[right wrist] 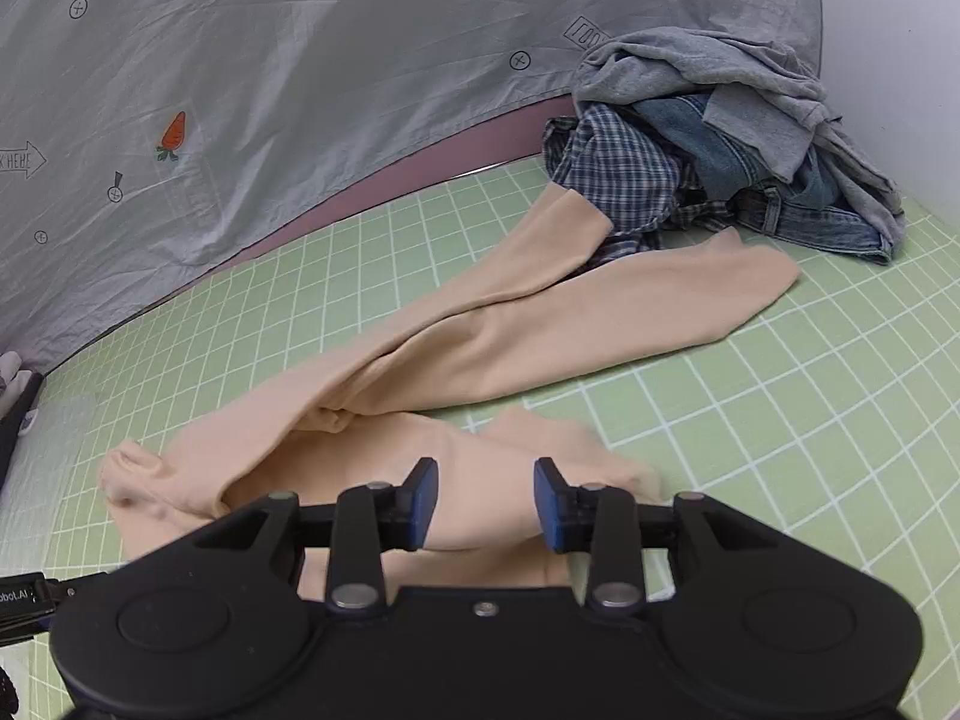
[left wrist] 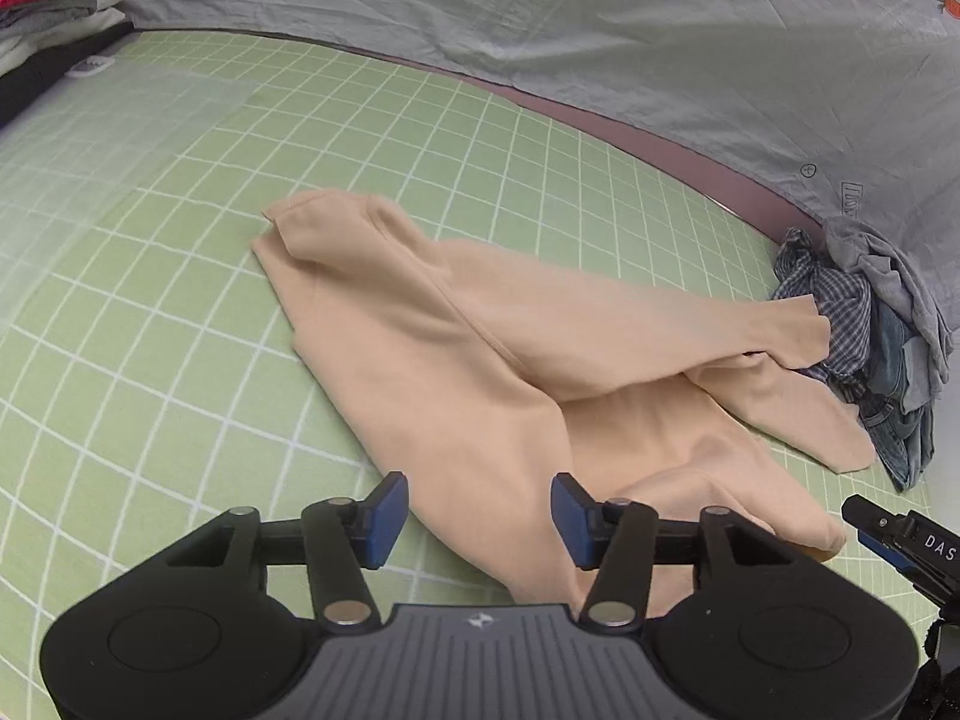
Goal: Fold clothes
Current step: 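Lift the beige shirt off the pile and lay it on the open mat, then regrasp the shirt body with both grippers and spread it, then release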
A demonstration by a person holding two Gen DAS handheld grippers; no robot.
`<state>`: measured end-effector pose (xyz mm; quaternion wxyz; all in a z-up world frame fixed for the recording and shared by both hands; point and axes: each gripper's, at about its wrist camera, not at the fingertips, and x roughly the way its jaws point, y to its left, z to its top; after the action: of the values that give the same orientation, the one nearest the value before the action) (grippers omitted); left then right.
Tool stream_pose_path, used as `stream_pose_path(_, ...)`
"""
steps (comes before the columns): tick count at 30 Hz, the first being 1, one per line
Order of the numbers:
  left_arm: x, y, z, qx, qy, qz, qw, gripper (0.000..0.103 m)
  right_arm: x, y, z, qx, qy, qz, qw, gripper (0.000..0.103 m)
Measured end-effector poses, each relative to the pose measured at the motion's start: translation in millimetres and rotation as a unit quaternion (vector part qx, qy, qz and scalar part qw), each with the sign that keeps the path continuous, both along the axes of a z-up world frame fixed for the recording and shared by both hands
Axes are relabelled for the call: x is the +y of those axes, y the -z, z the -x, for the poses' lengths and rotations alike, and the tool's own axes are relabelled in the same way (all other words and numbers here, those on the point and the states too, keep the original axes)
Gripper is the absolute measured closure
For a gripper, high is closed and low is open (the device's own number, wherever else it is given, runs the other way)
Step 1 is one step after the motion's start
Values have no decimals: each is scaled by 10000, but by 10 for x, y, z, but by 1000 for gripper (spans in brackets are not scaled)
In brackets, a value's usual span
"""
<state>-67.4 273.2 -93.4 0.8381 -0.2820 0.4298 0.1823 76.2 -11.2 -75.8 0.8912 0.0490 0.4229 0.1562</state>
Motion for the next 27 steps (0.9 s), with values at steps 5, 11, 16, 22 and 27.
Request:
stream_pose_path(5, -300, 123, -122, 161, -376, 185, 9990, 33, -337, 137, -237, 171, -193, 98, 9996, 57)
stream_pose_path(11, -424, 275, -175, 364, -997, 292, 9939, 33, -477, 304, -474, 447, -683, -195, 9965, 48)
stream_pose_path(16, -404, 340, -170, 276, -1243, 464, 9908, 49, -339, 392, -647, 596, -1307, -450, 9886, 46)
stream_pose_path(22, -370, 323, -165, 196, -1190, 495, 9915, 79, -148, 495, -680, 985, -1909, -542, 9752, 81)
stream_pose_path(27, -312, 257, -116, 137, -934, 387, 9948, 84, -220, 441, -493, 832, -1758, -760, 9780, 99)
